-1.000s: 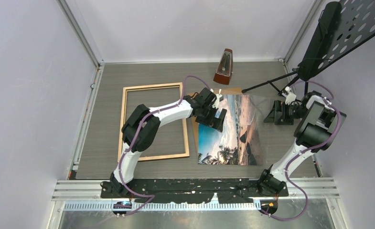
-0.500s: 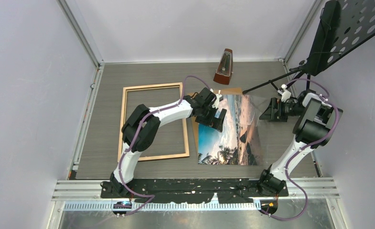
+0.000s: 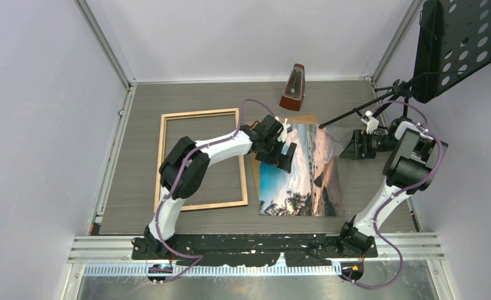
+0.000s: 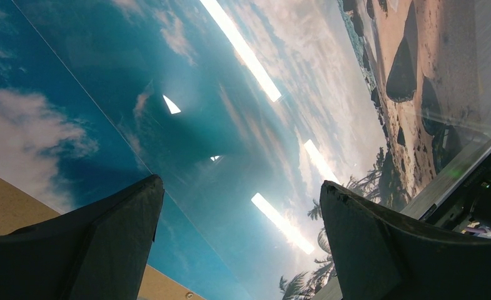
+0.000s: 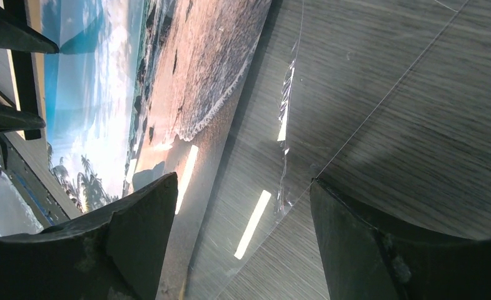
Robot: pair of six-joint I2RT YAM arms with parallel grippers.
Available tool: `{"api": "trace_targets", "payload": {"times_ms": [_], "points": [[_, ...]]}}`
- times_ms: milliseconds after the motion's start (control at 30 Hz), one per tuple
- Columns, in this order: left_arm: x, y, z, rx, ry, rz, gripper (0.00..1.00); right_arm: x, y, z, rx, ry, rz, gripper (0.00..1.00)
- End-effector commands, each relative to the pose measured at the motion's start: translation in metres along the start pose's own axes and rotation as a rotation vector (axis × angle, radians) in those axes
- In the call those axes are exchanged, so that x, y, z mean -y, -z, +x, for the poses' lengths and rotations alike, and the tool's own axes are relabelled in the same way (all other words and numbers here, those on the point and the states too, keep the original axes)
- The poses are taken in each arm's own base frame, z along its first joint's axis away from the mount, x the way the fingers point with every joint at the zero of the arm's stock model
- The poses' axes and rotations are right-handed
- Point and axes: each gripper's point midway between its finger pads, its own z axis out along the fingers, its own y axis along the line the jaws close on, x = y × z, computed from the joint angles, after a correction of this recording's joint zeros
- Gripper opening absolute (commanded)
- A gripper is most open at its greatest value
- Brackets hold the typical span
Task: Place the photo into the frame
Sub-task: Pick up the photo frame item at the center of the board.
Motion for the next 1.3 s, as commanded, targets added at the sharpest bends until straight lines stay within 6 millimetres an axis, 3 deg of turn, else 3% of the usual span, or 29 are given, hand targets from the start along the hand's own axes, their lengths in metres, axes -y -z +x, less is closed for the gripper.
{"api": "trace_targets", "payload": {"times_ms": [0, 233, 633, 867, 1267], "points": [[-0.005, -0.011, 0.018, -0.050, 0.007, -0.012, 0.99, -0.026, 0.000, 0.007, -0.030, 0.021, -0.050, 0.82], [-0.006, -0.009, 0.020, -0.045, 0.009, -0.013, 0.99, -0.036, 0.006, 0.017, -0.062, 0.038, -0.052, 0.77], [-0.007, -0.008, 0.022, -0.040, 0.014, -0.017, 0.99, -0.007, 0.013, 0.043, -0.149, -0.040, 0.075, 0.74], [-0.008, -0.008, 0.023, -0.040, 0.017, -0.022, 0.99, 0.011, 0.023, 0.049, -0.139, -0.083, 0.165, 0.82], [-0.006, -0.008, 0.024, -0.043, 0.033, -0.011, 0.99, 0.009, 0.019, 0.069, -0.199, -0.092, 0.144, 0.80]]}}
